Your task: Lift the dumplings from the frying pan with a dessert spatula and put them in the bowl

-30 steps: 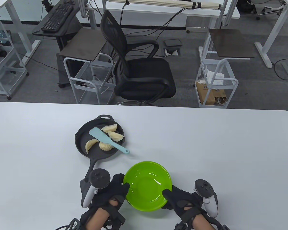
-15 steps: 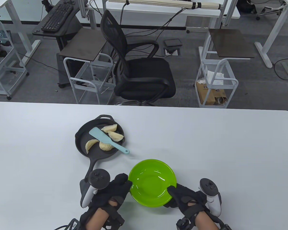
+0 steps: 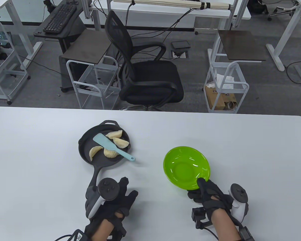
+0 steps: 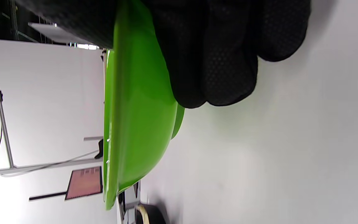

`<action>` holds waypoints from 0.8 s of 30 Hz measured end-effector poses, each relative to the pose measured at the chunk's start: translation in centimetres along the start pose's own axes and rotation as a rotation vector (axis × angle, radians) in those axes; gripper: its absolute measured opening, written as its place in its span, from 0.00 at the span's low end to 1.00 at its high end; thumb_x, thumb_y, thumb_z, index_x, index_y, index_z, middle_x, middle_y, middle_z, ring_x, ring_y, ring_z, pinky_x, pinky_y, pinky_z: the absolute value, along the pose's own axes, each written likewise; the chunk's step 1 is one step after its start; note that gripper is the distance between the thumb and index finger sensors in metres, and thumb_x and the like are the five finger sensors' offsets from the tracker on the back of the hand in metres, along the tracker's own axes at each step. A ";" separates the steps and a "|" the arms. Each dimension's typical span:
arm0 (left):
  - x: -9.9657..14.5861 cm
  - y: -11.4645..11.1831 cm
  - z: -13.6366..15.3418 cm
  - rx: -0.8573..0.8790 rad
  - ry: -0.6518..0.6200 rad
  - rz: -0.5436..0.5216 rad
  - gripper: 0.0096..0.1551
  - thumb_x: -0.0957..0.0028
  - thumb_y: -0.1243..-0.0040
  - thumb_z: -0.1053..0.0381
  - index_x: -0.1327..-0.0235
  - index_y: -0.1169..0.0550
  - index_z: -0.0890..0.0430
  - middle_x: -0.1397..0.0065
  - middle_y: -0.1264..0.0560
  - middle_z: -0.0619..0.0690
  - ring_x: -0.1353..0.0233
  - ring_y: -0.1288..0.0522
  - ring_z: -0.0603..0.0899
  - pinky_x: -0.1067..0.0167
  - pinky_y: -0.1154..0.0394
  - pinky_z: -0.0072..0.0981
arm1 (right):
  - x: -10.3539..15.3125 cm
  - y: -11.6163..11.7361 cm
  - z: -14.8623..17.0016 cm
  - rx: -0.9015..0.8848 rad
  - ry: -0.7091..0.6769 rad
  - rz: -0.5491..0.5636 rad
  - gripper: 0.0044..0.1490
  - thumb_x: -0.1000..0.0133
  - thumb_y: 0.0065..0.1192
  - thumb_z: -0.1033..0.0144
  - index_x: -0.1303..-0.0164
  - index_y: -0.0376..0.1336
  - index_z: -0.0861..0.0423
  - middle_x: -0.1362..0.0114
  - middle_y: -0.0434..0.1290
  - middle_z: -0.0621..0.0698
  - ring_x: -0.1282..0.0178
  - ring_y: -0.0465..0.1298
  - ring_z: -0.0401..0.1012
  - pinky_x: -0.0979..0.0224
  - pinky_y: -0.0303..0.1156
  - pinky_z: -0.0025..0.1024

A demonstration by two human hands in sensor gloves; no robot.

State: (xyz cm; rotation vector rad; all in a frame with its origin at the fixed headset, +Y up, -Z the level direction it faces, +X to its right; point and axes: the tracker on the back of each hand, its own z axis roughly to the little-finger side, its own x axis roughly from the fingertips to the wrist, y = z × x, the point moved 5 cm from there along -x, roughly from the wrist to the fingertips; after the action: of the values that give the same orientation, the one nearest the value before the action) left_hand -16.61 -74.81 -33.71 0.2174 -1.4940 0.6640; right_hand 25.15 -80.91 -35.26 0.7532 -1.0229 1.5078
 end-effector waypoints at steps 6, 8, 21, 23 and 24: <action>0.0 -0.2 -0.1 -0.003 -0.006 0.007 0.48 0.51 0.43 0.27 0.21 0.42 0.45 0.15 0.35 0.50 0.15 0.42 0.63 0.23 0.49 0.68 | -2.5 -2.8 0.1 -0.096 0.105 0.125 0.43 0.36 0.56 0.55 0.24 0.46 0.69 0.37 0.75 0.67 0.43 0.77 0.63 0.30 0.65 0.61; 0.0 -0.3 -0.2 -0.012 -0.007 0.005 0.49 0.51 0.43 0.27 0.21 0.43 0.45 0.15 0.35 0.50 0.15 0.42 0.63 0.23 0.49 0.68 | -3.3 -3.5 -0.1 -0.142 0.119 0.165 0.43 0.36 0.56 0.55 0.23 0.45 0.68 0.36 0.74 0.67 0.42 0.76 0.64 0.30 0.64 0.63; -0.1 -0.6 -0.1 -0.041 0.005 0.016 0.50 0.51 0.43 0.27 0.20 0.45 0.46 0.14 0.37 0.50 0.15 0.42 0.63 0.23 0.49 0.68 | -5.5 -4.5 -0.3 -0.247 0.172 0.260 0.46 0.35 0.54 0.53 0.22 0.39 0.67 0.30 0.68 0.69 0.37 0.72 0.65 0.29 0.61 0.66; 0.0 -0.6 -0.1 -0.042 0.006 0.018 0.50 0.51 0.43 0.27 0.20 0.45 0.46 0.14 0.36 0.50 0.15 0.42 0.63 0.23 0.49 0.68 | -5.6 -4.6 -0.4 -0.246 0.172 0.259 0.46 0.35 0.54 0.54 0.22 0.38 0.67 0.29 0.67 0.69 0.34 0.71 0.65 0.29 0.61 0.66; -0.1 -0.6 -0.1 -0.038 0.005 0.019 0.50 0.51 0.43 0.27 0.20 0.45 0.46 0.15 0.36 0.50 0.15 0.41 0.63 0.23 0.49 0.68 | -5.6 -4.7 -0.4 -0.238 0.168 0.268 0.46 0.35 0.54 0.54 0.22 0.38 0.67 0.29 0.67 0.69 0.35 0.71 0.65 0.29 0.61 0.66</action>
State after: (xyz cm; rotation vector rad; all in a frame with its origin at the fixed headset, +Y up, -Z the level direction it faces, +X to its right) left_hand -16.20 -75.24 -33.62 0.1725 -1.5044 0.6507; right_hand 30.86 -82.93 -39.46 0.3255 -1.1834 1.6096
